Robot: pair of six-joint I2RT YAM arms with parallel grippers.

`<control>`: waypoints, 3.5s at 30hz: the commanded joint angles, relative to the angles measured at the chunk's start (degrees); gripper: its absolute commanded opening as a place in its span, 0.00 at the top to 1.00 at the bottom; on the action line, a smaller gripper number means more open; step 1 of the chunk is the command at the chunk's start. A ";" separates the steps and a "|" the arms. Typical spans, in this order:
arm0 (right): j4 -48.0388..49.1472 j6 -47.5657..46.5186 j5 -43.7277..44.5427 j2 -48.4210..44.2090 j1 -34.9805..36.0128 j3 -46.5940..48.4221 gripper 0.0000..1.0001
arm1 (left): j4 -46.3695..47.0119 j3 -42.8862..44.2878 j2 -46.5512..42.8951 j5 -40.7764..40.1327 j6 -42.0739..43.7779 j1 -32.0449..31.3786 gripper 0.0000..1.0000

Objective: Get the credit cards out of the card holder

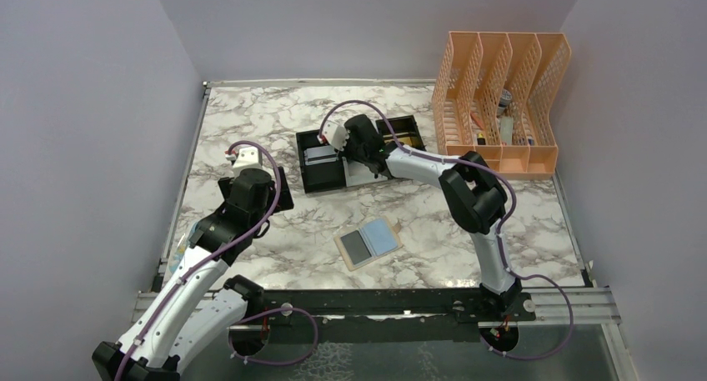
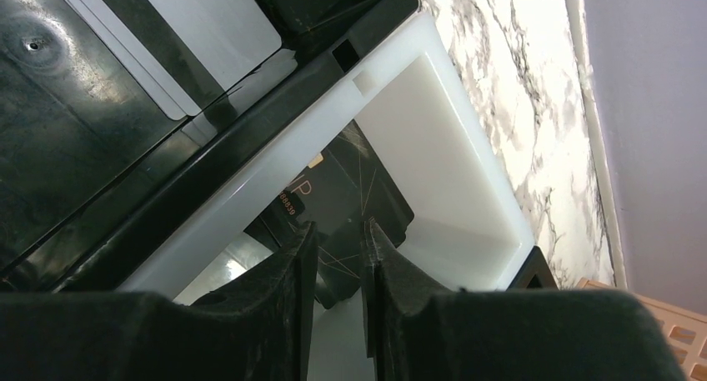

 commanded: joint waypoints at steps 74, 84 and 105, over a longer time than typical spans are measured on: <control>-12.13 45.43 6.62 2.11 -2.58 7.66 0.95 | 0.71 -0.93 2.20 1.55 1.58 0.33 0.01; -7.48 46.35 -2.36 -12.72 -2.57 -3.44 0.71 | 0.76 -1.02 1.28 1.88 1.55 0.25 0.01; 10.02 59.07 -46.23 -42.39 -2.64 -45.05 0.58 | 9.02 -4.74 3.71 29.88 -1.32 0.33 0.01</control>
